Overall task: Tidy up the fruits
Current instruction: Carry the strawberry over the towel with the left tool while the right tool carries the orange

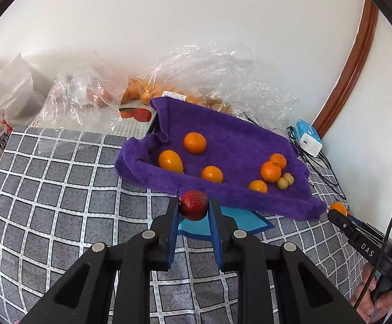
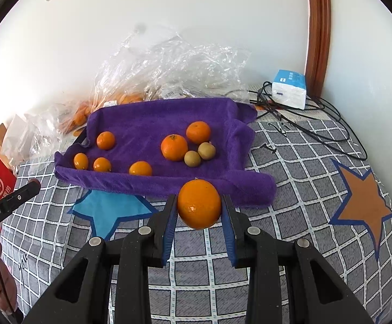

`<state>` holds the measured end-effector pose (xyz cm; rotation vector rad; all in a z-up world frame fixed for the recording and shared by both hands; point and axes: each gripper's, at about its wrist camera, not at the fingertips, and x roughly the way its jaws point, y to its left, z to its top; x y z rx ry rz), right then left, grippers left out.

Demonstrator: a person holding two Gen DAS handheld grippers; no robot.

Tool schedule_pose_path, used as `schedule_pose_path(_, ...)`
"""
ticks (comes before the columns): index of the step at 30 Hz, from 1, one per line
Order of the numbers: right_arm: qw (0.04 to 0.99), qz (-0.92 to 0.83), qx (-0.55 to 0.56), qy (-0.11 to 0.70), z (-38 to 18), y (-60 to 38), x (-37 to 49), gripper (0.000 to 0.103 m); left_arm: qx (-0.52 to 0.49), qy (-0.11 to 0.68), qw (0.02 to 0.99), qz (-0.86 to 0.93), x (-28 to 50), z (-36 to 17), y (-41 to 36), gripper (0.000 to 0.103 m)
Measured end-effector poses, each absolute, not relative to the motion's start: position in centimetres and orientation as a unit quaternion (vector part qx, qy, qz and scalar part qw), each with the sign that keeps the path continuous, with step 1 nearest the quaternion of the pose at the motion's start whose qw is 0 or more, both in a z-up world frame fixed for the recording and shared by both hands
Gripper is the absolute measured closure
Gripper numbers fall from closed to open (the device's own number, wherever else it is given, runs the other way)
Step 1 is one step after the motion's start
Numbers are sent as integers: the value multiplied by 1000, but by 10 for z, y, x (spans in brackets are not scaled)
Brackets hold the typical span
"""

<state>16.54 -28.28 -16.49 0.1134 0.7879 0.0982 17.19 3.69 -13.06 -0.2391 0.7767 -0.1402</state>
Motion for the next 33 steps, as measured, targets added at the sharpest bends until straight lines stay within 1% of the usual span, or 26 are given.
schedule_pose_path(17,918,45,60,389,-162,-276,191,71,-117,378,917,-57,196,-125,49,82)
schedule_pose_path(28,923,50,57,378,-152,-278,218,71,-128,373,918,-32,221,-120,70,82)
schedule_pose_path(33,917,69,60,388,-163,-275,239,71,-124,373,919,-25,238,-120,72,82)
